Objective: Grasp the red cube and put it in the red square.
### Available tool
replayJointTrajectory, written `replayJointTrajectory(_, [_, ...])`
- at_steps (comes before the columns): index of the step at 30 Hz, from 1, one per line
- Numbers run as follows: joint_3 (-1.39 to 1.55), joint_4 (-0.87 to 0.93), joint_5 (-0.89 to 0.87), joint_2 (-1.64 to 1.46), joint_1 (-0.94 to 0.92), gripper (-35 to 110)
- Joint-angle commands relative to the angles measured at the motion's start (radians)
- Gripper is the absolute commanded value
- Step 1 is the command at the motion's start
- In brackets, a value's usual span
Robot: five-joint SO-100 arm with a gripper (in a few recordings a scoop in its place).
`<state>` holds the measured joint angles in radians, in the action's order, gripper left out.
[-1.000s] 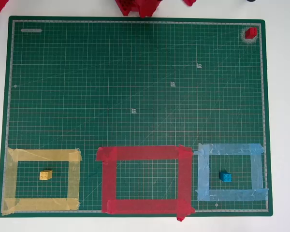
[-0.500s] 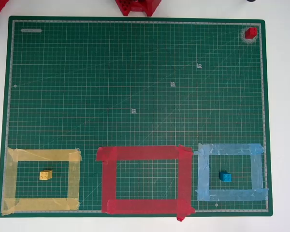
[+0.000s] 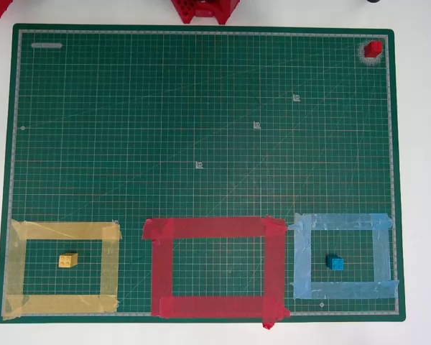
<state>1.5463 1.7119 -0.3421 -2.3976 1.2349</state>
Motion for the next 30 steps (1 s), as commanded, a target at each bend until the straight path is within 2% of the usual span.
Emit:
replayJointTrajectory(1, [0.044, -0.103, -0.118, 0.074, 0.107, -2])
replayJointTrajectory(9, [0.196, -0.321, -0.35, 0.06, 0.16, -2])
replayJointTrajectory(14, [0.316, -0.454, -0.414, -0.038, 0.161, -2])
replayJointTrajectory(18, [0.466, -0.612, -0.42, -0.204, 0.109, -2])
replayJointTrajectory(23, [0.723, -0.948, -0.499, -0.267, 0.089, -2])
replayJointTrajectory(25, [0.81, -1.049, -0.561, -0.275, 0.072, -2])
replayJointTrajectory(30, [0.93, -1.081, -0.85, -0.261, 0.077, -2])
